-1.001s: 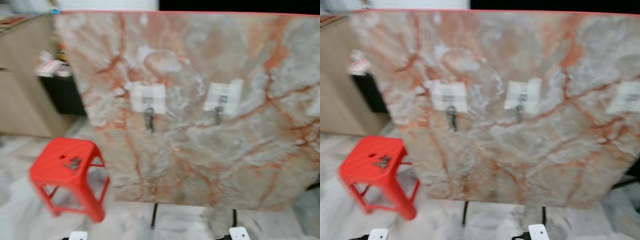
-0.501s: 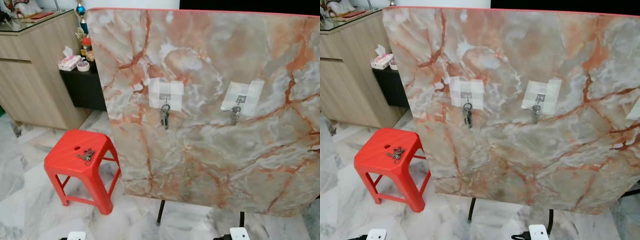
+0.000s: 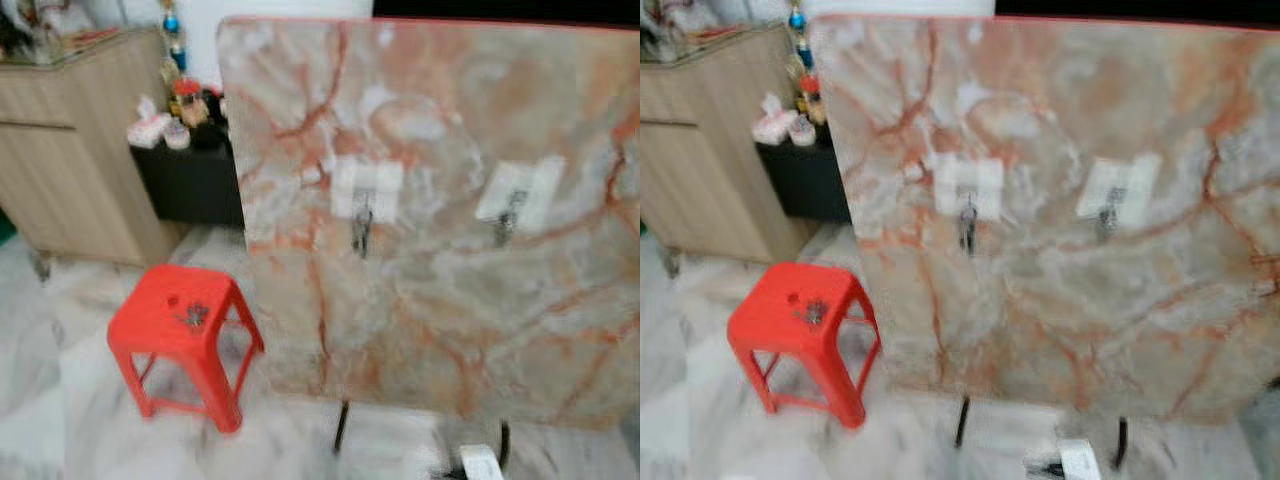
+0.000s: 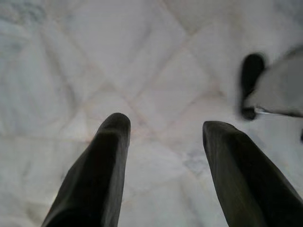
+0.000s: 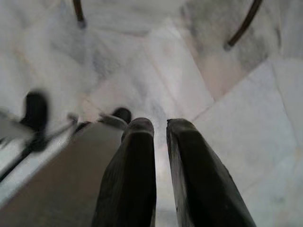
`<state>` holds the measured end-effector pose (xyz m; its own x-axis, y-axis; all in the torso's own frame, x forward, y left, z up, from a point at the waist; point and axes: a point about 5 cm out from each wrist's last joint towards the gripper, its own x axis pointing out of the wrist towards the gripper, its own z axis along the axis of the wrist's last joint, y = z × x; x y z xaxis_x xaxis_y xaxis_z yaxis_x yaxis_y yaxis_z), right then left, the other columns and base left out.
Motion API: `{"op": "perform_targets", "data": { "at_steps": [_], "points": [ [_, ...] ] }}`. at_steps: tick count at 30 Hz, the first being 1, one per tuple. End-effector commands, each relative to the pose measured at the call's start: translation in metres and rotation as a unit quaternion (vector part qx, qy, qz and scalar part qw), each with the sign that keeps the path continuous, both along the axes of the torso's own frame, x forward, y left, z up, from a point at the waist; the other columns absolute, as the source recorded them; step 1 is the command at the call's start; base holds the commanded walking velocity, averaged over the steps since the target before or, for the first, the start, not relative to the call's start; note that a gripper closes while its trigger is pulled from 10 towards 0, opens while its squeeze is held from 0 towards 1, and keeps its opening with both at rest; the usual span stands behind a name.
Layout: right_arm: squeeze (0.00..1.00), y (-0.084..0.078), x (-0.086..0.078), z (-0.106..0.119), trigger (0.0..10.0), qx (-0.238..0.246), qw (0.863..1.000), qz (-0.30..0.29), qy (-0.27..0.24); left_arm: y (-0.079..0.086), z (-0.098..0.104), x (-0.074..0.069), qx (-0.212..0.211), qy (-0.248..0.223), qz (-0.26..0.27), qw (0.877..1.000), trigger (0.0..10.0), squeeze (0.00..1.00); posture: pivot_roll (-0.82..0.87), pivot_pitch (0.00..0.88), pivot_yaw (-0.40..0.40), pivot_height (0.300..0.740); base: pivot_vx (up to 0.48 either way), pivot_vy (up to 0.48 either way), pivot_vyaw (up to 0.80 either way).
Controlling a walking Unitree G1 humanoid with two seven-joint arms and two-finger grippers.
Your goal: Hang keys on a hook
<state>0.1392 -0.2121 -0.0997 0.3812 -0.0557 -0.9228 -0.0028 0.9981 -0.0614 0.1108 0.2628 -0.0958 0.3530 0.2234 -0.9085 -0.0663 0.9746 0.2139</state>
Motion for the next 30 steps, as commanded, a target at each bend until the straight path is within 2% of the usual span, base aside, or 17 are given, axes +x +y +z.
{"op": "perform_targets", "data": {
  "at_steps": [1,11,30],
  "points": [
    [0.0,0.006,0.007,0.001,10.0,0.008,1.0,0.002,-0.009,0.006,0.004,0.006,0.009,-0.007,-0.003,1.0,10.0,0.0,0.09,0.0,-0.031,0.726,0.0,0.334,0.0],
    [0.0,0.006,0.009,0.002,10.0,0.007,1.0,0.003,-0.013,-0.007,0.003,0.017,0.002,-0.013,-0.005,1.0,10.0,0.0,0.09,0.0,-0.026,0.726,0.0,0.336,0.0],
    [0.0,0.006,0.008,0.002,10.0,0.009,1.0,-0.004,-0.015,-0.012,0.0,0.013,-0.003,-0.007,-0.009,1.0,10.0,0.0,0.08,0.0,-0.018,0.726,0.0,0.337,0.0]
  ]
}}
